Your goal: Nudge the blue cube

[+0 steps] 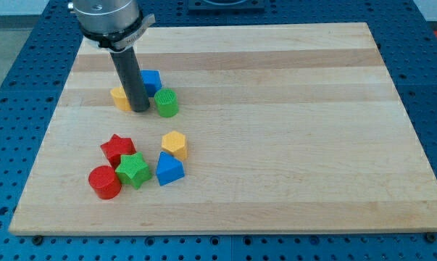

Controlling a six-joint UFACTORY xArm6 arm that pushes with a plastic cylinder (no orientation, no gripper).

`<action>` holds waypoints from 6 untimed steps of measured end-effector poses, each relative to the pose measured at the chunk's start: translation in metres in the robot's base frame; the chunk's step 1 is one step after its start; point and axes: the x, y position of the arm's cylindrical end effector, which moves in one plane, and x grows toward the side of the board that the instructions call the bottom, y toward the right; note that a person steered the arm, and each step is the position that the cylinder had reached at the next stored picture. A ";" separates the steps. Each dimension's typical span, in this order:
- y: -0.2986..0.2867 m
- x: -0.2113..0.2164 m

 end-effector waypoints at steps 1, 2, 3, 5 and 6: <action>-0.007 -0.012; -0.015 -0.022; -0.027 -0.027; -0.011 -0.049; 0.028 -0.051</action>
